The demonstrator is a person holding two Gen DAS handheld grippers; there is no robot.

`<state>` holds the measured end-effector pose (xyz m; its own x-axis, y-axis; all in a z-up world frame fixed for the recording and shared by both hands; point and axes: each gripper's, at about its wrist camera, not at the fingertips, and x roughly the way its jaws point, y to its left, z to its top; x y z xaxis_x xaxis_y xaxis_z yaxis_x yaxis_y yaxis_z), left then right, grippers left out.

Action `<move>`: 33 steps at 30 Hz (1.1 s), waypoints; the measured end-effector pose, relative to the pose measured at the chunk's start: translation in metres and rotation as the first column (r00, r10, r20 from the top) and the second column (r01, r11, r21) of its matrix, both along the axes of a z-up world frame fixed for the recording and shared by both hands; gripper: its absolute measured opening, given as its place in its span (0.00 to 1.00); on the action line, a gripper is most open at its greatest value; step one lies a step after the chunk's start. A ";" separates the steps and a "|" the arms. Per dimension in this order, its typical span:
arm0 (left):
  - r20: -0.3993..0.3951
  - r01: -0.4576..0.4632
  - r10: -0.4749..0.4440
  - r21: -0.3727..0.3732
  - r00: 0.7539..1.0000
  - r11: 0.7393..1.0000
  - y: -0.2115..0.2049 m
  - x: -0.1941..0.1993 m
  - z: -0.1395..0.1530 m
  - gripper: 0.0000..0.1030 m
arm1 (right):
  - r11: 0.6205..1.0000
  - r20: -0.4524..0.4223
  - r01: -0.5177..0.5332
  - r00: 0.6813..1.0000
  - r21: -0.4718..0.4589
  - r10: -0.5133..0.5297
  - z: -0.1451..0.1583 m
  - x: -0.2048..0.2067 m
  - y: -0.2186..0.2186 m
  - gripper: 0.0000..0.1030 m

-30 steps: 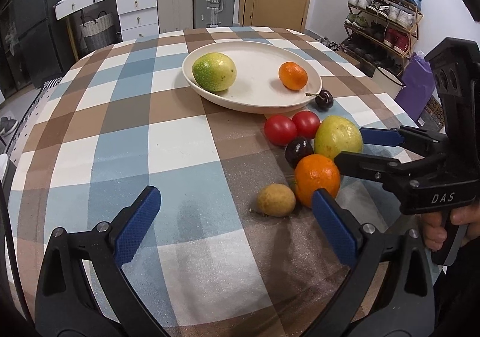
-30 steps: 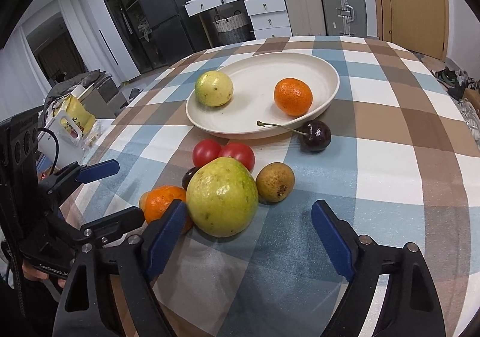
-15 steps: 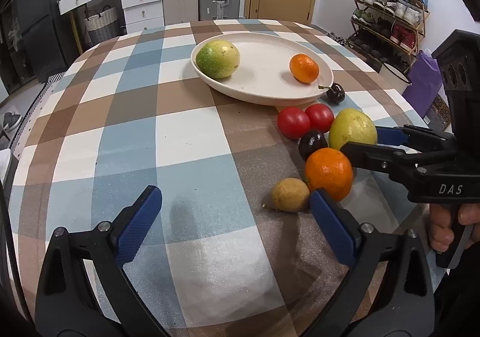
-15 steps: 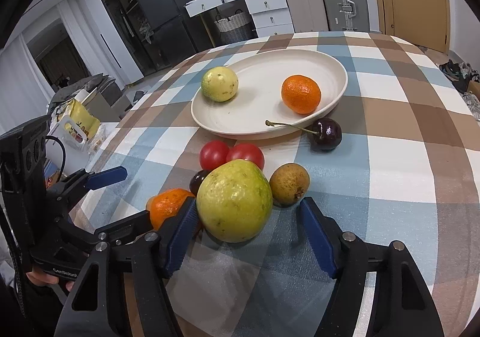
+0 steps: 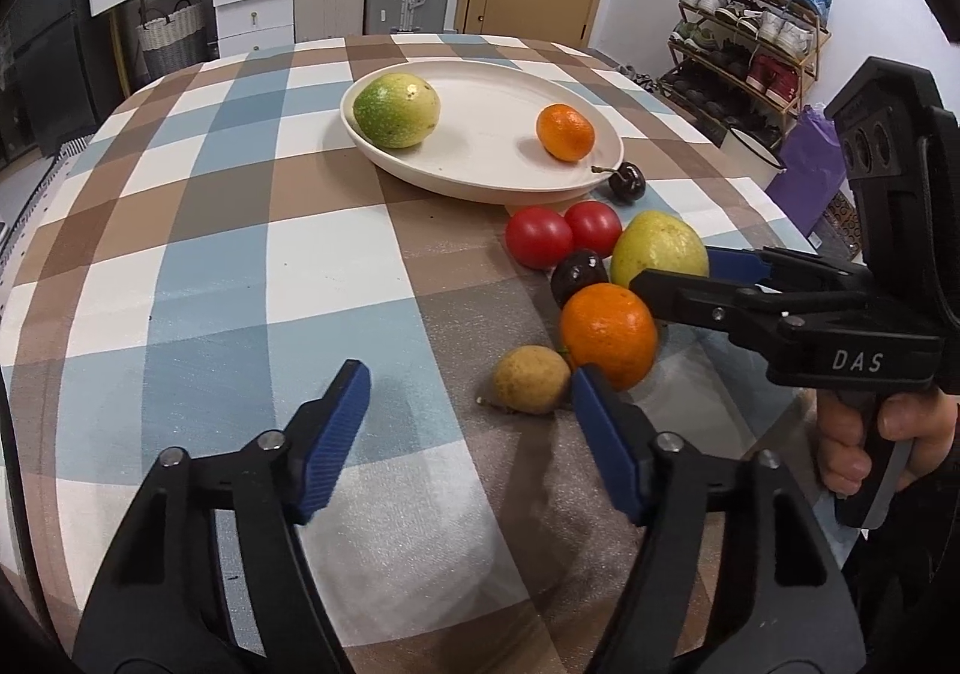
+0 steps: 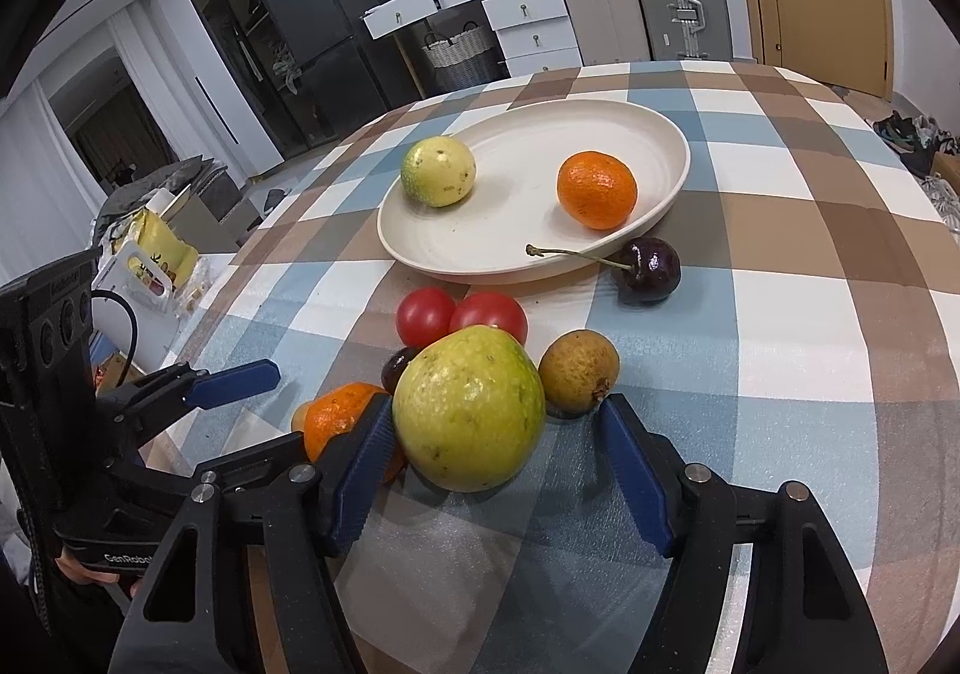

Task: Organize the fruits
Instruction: 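Grasp the large pomelo with the right tool while the left tool grasps the brown kiwi, then carry the pomelo onto the plate with the right tool while the left tool carries the kiwi there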

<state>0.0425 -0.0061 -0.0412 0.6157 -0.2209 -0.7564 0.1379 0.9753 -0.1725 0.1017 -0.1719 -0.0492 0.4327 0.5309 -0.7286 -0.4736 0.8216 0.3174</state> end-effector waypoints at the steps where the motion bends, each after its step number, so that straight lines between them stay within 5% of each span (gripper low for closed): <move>1: 0.000 0.005 -0.005 -0.010 1.000 1.000 0.000 0.000 0.000 0.56 | 1.000 -0.001 0.001 1.000 -0.001 -0.001 0.000 0.000 0.000 0.69; 5: -0.013 0.025 -0.027 -0.094 1.000 0.995 0.003 0.000 0.000 0.41 | 1.000 -0.008 -0.006 1.000 0.005 0.006 0.000 0.000 -0.003 0.59; 10: -0.018 0.047 -0.049 -0.105 0.999 0.993 -0.004 -0.001 -0.002 0.24 | 1.000 -0.012 -0.023 1.000 0.006 0.023 -0.001 -0.002 -0.001 0.49; 33: 0.078 -0.019 0.021 -0.030 0.997 0.999 -0.001 -0.009 0.018 0.23 | 0.999 0.049 -0.039 0.998 0.025 0.038 0.013 -0.012 -0.004 0.48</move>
